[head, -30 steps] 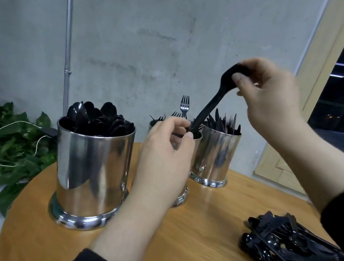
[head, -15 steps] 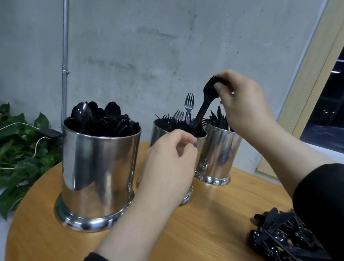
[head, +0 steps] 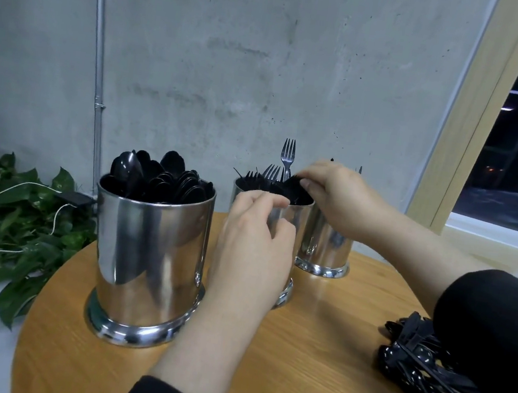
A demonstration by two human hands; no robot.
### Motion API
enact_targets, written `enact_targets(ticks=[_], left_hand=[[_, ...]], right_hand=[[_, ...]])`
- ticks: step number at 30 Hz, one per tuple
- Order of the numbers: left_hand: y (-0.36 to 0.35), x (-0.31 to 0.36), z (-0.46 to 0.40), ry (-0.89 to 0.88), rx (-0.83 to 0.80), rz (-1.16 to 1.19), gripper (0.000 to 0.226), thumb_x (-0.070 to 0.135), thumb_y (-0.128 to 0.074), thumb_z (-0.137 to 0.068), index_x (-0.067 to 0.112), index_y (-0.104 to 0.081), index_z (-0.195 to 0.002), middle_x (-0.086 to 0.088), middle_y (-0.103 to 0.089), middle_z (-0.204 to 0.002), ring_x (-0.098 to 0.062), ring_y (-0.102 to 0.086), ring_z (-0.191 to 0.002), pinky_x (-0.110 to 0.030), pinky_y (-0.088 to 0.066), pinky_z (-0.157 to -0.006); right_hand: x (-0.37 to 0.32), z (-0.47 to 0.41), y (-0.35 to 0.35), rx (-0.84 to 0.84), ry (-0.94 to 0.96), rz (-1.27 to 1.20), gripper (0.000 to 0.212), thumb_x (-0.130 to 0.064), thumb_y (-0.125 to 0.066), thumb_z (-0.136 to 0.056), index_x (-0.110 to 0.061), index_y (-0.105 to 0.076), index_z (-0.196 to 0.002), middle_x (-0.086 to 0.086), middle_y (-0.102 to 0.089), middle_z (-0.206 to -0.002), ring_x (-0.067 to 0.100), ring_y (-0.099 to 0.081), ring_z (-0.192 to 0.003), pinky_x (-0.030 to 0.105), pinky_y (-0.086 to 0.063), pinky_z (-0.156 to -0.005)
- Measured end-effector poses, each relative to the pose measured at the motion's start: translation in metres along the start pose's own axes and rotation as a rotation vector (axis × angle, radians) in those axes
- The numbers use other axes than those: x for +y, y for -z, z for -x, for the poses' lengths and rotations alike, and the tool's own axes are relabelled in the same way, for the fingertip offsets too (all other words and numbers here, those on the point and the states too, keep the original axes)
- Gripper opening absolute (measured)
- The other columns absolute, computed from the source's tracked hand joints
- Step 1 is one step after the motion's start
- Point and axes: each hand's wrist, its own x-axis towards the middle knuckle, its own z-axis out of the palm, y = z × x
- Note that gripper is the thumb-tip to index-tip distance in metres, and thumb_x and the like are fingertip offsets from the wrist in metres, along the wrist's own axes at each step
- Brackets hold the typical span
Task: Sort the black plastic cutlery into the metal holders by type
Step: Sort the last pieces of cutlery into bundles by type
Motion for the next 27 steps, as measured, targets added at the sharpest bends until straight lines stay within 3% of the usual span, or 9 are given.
enact_targets(ticks=[3, 5, 7, 9, 11, 13, 18, 20, 27], left_hand=[[-0.001, 0.000, 0.001, -0.004, 0.018, -0.013, 0.025, 0.018, -0.055, -0.096, 0.031, -0.067, -0.113, 0.016, -0.054, -0.120, 0.002, -0.056, -0.092, -0.014, -0.042, -0.073], [0.001, 0.002, 0.003, -0.029, 0.054, -0.019, 0.021, 0.018, -0.055, -0.096, 0.030, -0.067, -0.110, 0.014, -0.055, -0.117, 0.001, -0.057, -0.090, -0.010, -0.040, -0.071], [0.002, 0.008, 0.005, -0.068, 0.078, 0.006, 0.018, 0.020, -0.055, -0.098, 0.028, -0.067, -0.109, 0.014, -0.058, -0.112, -0.001, -0.057, -0.091, -0.008, -0.041, -0.075], [-0.001, 0.016, 0.010, -0.104, 0.051, 0.069, 0.016, 0.021, -0.055, -0.099, 0.028, -0.067, -0.107, 0.014, -0.063, -0.103, -0.003, -0.059, -0.089, -0.021, -0.049, -0.080], [-0.011, 0.027, 0.021, -0.128, -0.051, 0.086, 0.015, 0.024, -0.056, -0.100, 0.029, -0.068, -0.106, 0.014, -0.065, -0.092, -0.003, -0.060, -0.082, -0.032, -0.053, -0.078], [-0.026, 0.038, 0.038, -0.160, -0.227, 0.030, 0.015, 0.028, -0.056, -0.101, 0.031, -0.068, -0.109, 0.017, -0.065, -0.090, 0.000, -0.059, -0.081, -0.032, -0.053, -0.078], [-0.071, 0.058, 0.075, -0.319, -0.750, -0.271, 0.039, 0.047, -0.051, -0.103, 0.040, -0.049, -0.141, 0.016, -0.055, -0.130, -0.009, -0.054, -0.119, -0.039, -0.047, -0.102], [-0.088, 0.062, 0.078, -0.402, -0.882, -0.390, 0.050, 0.057, -0.048, -0.101, 0.041, -0.040, -0.149, 0.015, -0.048, -0.140, -0.013, -0.048, -0.129, -0.041, -0.045, -0.106], [-0.139, 0.076, 0.082, -0.785, -0.898, -0.687, 0.047, 0.059, -0.038, -0.104, 0.030, -0.064, -0.129, 0.011, -0.055, -0.118, -0.017, -0.051, -0.116, -0.032, -0.029, -0.083]], right_hand=[[0.003, 0.006, -0.009, -0.022, 0.027, 0.050, 0.032, -0.021, -0.044, -0.106, -0.019, -0.063, -0.131, 0.000, -0.061, -0.123, 0.027, -0.051, -0.114, 0.046, -0.042, -0.100], [0.002, 0.015, -0.007, 0.048, 0.017, 0.059, 0.039, -0.028, -0.042, -0.106, -0.019, -0.055, -0.142, 0.002, -0.057, -0.133, 0.029, -0.048, -0.121, 0.053, -0.040, -0.103], [0.000, 0.034, 0.005, 0.167, -0.011, -0.004, 0.042, -0.032, -0.044, -0.106, -0.019, -0.052, -0.145, 0.002, -0.056, -0.136, 0.024, -0.048, -0.126, 0.045, -0.038, -0.109], [0.003, 0.068, 0.021, 0.216, -0.068, -0.050, 0.039, -0.033, -0.047, -0.105, -0.022, -0.055, -0.141, -0.006, -0.057, -0.131, 0.010, -0.050, -0.122, 0.029, -0.038, -0.104], [0.015, 0.114, 0.034, 0.186, -0.121, -0.021, 0.036, -0.039, -0.048, -0.103, -0.026, -0.059, -0.134, -0.015, -0.059, -0.122, -0.004, -0.052, -0.110, 0.016, -0.040, -0.092], [0.035, 0.167, 0.041, 0.104, -0.198, 0.008, 0.041, -0.049, -0.045, -0.099, -0.030, -0.062, -0.130, -0.018, -0.061, -0.115, -0.007, -0.054, -0.104, 0.007, -0.036, -0.082], [0.072, 0.274, 0.049, -0.089, -0.368, 0.032, 0.052, -0.066, -0.040, -0.091, -0.038, -0.061, -0.130, -0.024, -0.063, -0.121, 0.000, -0.059, -0.111, 0.030, -0.051, -0.094], [0.077, 0.292, 0.049, -0.104, -0.375, 0.011, 0.054, -0.065, -0.041, -0.090, -0.036, -0.061, -0.131, -0.024, -0.062, -0.127, -0.002, -0.057, -0.116, 0.031, -0.048, -0.100], [0.102, 0.315, 0.064, 0.033, -0.436, -0.042, 0.029, -0.046, -0.047, -0.098, -0.036, -0.068, -0.116, -0.025, -0.063, -0.105, -0.007, -0.057, -0.099, 0.014, -0.042, -0.084]])
